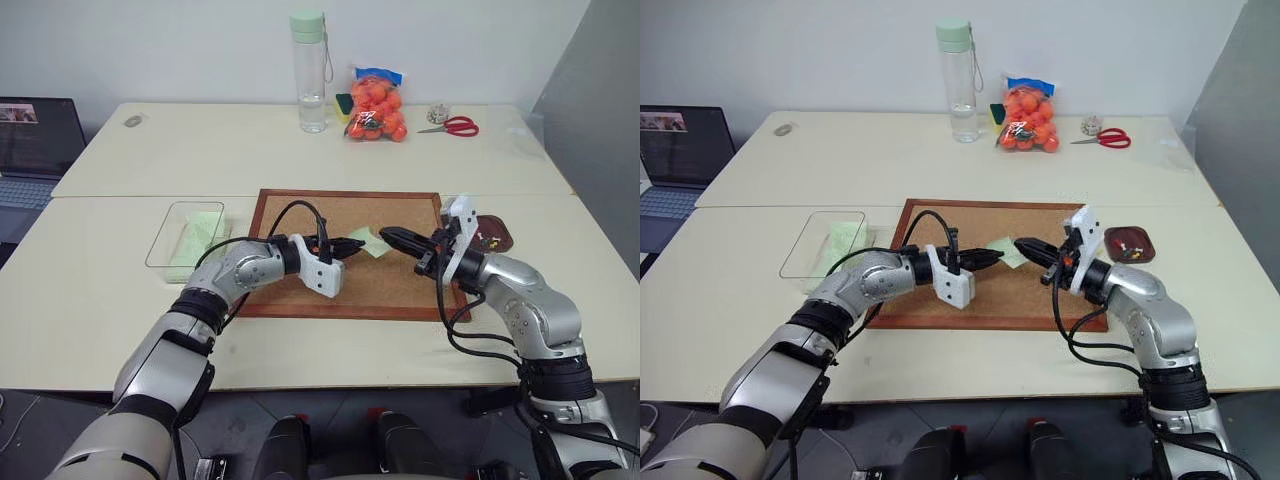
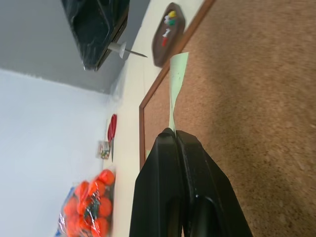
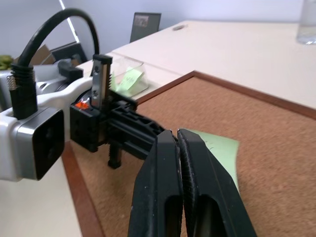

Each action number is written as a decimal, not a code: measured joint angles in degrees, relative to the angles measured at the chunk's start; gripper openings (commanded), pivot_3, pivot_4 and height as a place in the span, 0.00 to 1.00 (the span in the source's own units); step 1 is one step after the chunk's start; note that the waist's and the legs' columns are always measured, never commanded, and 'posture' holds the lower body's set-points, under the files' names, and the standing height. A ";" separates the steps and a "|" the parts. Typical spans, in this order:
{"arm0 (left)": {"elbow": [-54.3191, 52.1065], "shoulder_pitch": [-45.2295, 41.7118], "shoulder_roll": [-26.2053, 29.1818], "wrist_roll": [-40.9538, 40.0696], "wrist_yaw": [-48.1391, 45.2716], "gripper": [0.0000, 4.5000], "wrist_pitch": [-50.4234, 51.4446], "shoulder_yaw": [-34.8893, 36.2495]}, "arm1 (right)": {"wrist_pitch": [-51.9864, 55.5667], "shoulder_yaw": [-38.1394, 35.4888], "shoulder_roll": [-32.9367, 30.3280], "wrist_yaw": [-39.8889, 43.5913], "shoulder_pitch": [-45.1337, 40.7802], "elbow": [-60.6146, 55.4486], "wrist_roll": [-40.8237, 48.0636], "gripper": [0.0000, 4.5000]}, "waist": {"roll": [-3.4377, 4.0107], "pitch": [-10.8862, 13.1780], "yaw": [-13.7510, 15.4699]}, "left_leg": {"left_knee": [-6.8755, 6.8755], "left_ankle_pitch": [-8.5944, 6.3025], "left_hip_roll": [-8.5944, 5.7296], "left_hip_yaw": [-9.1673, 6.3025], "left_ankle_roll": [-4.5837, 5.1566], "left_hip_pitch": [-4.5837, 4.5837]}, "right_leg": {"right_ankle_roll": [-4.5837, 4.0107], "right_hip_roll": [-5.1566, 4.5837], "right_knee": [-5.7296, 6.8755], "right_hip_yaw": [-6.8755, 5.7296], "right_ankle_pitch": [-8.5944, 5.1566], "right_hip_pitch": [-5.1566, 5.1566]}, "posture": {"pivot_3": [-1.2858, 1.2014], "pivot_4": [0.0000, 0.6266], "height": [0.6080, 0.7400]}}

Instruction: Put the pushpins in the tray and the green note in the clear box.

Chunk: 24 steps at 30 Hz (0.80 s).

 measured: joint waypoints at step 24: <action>-48.74 18.02 -9.10 -49.42 -22.14 0.00 76.58 4.50 | -19.66 -9.02 -3.25 -27.31 -10.73 37.70 -20.04 0.00 | 0.03 -0.02 -1.52 | 0.03 0.01 -0.04 0.19 0.00 0.19 | -0.14 0.22 0.05 0.33 0.08 0.04 | 0.52 0.24 1.00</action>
